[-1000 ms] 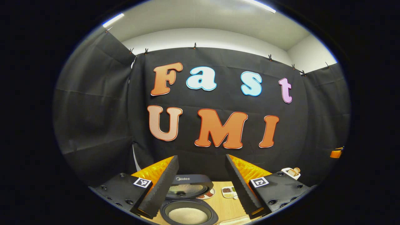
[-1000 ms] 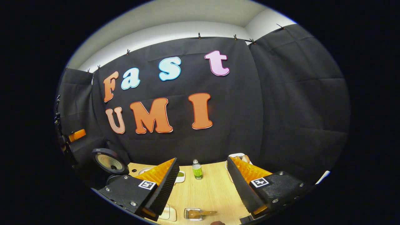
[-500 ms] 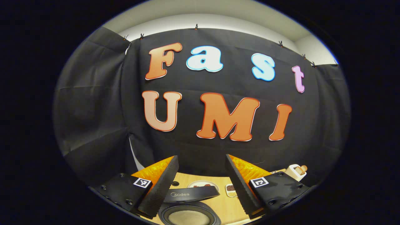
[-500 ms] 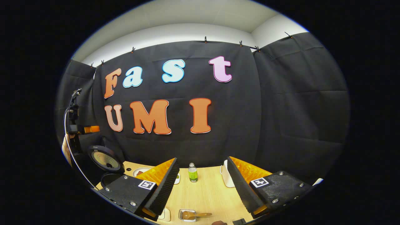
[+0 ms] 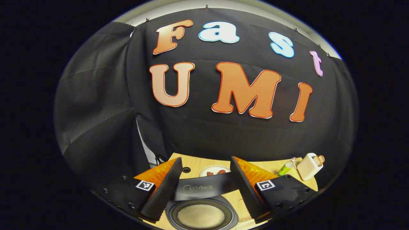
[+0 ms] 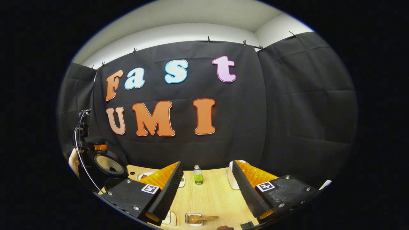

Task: Close the left gripper, press the button to open the rice cooker; take a wooden spoon from the chopstick holder with the right hand, scoop a spoonful of rice and pour it into the rice cooker, then put the wooden spoon back into the chopstick holder.

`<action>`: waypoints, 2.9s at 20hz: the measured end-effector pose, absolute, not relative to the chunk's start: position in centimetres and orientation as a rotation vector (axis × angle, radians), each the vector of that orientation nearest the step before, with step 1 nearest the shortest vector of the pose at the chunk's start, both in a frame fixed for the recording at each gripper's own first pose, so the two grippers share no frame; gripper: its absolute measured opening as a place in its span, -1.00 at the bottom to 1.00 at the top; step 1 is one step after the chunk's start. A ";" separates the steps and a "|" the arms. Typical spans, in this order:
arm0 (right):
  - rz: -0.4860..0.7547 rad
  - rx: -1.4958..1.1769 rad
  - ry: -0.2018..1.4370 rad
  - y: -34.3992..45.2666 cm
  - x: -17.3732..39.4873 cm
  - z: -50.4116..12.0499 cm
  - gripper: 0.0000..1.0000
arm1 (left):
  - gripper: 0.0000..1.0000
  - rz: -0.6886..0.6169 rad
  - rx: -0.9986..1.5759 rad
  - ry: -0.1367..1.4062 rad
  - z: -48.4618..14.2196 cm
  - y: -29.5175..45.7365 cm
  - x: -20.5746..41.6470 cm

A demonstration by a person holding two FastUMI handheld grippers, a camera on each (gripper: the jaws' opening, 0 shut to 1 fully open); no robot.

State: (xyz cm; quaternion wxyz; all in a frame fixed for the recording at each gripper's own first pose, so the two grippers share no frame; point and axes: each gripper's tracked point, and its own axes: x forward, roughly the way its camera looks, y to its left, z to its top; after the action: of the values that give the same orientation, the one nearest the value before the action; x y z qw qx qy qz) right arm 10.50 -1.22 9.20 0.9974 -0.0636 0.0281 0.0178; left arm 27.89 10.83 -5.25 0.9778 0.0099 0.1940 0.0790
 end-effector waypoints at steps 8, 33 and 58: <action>0.046 -0.125 0.052 -1.2 9.7 9.2 0.89 | 1.00 0.145 0.026 0.401 -6.0 9.6 25.2; 0.160 -0.125 0.104 -2.6 5.4 7.7 1.00 | 0.89 0.097 0.036 0.551 -23.2 4.0 9.6; 0.135 -0.125 0.123 -4.0 6.1 6.1 0.90 | 0.99 0.188 -0.044 0.434 -20.5 4.0 10.1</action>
State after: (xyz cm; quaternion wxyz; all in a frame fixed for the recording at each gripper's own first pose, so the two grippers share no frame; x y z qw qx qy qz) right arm 6.07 -4.02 6.10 0.9939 -0.0625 0.0615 0.0676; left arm 10.10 3.95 -20.51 0.9720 -0.0219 0.2148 0.0929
